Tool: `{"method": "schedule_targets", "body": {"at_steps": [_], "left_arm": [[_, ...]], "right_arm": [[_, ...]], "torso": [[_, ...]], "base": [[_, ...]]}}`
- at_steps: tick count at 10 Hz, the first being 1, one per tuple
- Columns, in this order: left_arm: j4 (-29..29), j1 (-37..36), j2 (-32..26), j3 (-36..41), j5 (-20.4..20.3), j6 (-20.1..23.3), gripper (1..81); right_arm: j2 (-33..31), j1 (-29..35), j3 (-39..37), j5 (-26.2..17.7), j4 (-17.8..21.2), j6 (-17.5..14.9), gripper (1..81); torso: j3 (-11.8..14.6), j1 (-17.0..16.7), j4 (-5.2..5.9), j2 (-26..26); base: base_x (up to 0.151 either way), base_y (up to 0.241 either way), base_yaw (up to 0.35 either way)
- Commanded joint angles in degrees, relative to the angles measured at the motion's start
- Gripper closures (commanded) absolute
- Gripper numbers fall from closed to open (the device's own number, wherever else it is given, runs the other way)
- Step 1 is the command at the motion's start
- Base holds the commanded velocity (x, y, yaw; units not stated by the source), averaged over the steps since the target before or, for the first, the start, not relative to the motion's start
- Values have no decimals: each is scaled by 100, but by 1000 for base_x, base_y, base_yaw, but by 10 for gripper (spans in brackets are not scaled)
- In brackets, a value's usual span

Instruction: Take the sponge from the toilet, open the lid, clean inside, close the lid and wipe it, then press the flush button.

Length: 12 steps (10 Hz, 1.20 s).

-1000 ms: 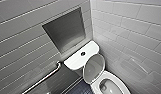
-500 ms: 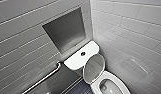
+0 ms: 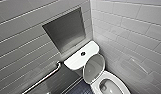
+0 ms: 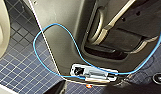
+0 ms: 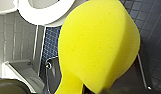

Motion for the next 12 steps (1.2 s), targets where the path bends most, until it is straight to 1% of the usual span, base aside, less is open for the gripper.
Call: {"method": "schedule_targets", "body": {"at_steps": [1,2,3,5,6,9,12], "left_arm": [[23,90,-59,-36,481,20,10],[14,90,-59,-36,481,12,10],[14,98,-59,-36,473,12,10],[14,90,-59,-36,473,12,10],[6,90,-59,-36,482,20,10],[23,90,-50,-36,482,12,10],[23,90,-41,-36,482,20,10]], "right_arm": [[-938,1875,743,-1387,354,-66,811],[-817,2387,481,-1905,505,-66,811],[-516,2775,56,-2358,612,-66,811],[150,3311,-793,-3050,690,-66,811],[397,3550,-1050,-3368,682,-57,811],[645,4401,-1192,-3879,691,-57,811],[916,5422,-1428,-4642,700,5,811]], "torso": [[0,0,0,0],[0,0,0,0],[0,0,0,0],[0,0,0,2],[0,0,0,2],[0,0,0,2],[-2,0,0,5]], "base": [[0,0,0],[0,0,0],[0,0,0],[0,0,0],[0,0,0],[0,0,0],[0,0,0]]}}
